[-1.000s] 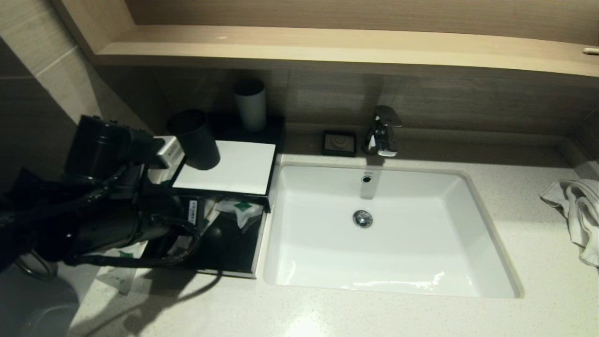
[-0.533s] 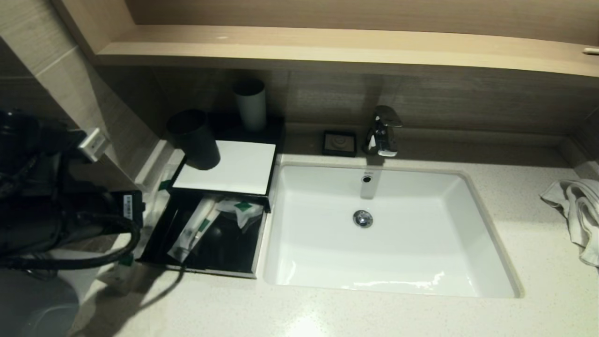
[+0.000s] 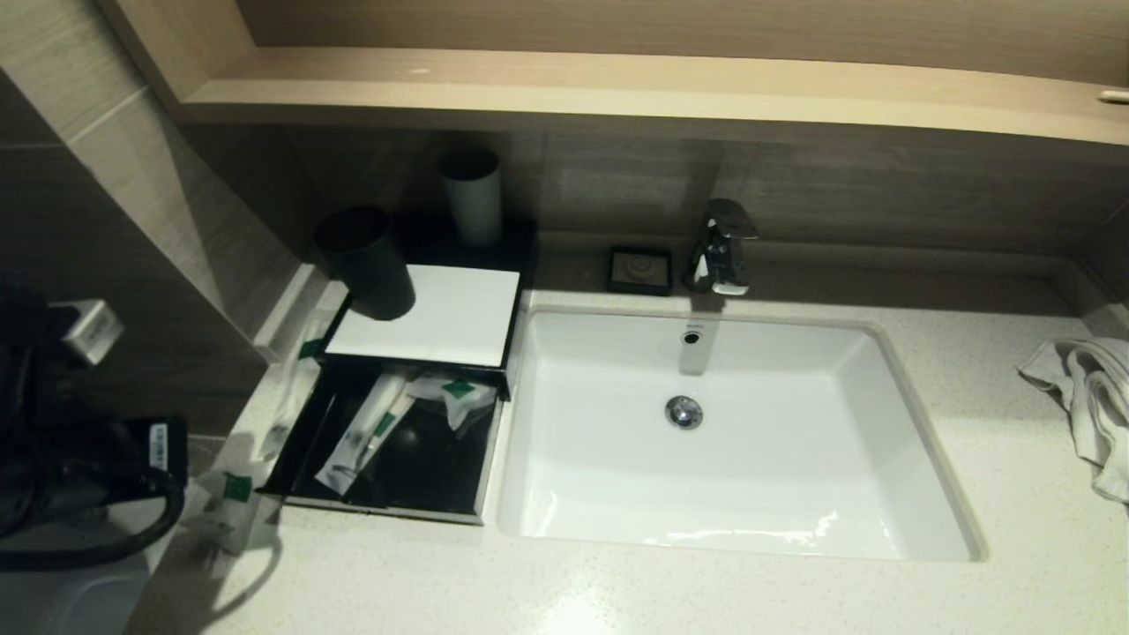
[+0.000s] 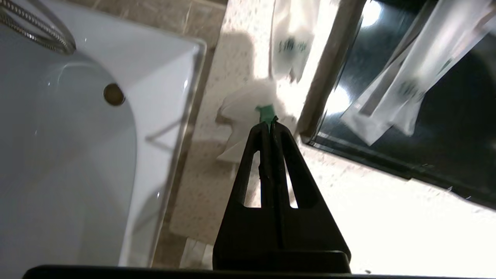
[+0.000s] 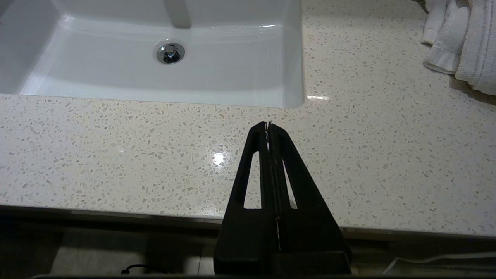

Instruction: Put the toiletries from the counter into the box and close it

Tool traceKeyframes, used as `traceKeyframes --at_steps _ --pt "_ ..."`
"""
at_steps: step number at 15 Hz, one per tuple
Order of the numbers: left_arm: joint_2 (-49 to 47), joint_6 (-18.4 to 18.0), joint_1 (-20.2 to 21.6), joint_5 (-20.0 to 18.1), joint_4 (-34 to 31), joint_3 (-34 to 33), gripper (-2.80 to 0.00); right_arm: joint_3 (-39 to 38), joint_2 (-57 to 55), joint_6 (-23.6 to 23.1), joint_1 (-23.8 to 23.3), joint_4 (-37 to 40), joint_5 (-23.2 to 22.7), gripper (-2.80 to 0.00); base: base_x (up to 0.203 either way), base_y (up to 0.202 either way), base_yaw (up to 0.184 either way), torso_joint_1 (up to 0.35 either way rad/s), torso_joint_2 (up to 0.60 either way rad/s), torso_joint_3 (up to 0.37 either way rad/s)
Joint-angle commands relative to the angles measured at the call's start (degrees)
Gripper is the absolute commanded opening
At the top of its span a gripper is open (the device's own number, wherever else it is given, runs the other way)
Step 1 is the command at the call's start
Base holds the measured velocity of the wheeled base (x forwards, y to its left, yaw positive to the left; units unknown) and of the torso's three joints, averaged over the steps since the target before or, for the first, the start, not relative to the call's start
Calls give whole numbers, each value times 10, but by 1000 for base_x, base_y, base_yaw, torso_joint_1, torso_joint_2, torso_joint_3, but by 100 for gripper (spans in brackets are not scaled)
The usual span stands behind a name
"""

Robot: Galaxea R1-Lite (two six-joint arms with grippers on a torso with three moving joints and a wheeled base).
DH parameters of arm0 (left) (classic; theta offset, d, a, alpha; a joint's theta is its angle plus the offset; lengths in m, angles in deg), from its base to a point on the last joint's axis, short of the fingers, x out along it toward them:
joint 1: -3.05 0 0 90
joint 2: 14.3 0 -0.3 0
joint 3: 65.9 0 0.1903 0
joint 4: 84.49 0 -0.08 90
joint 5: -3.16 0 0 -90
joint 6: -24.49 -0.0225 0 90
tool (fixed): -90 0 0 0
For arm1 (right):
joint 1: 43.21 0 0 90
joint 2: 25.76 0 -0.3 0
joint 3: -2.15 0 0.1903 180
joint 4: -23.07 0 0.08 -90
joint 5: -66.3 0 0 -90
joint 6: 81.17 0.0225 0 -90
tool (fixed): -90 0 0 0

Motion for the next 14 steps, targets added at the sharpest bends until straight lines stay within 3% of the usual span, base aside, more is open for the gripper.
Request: traceKeyframes --at_steps 1,7,8,14 --pt "0 1 7 0 5 -29 -280 0 0 0 0 0 0 -280 0 0 0 0 0 0" --pt "-4 2 11 -10 8 -40 -280 0 0 0 0 0 0 -280 0 0 0 0 0 0" --pt "-4 3 11 -10 8 -40 0 0 0 0 0 0 0 -280 0 0 0 0 0 0" --pt "-6 2 25 -10 8 -55 0 0 0 0 0 0 0 -280 0 0 0 0 0 0"
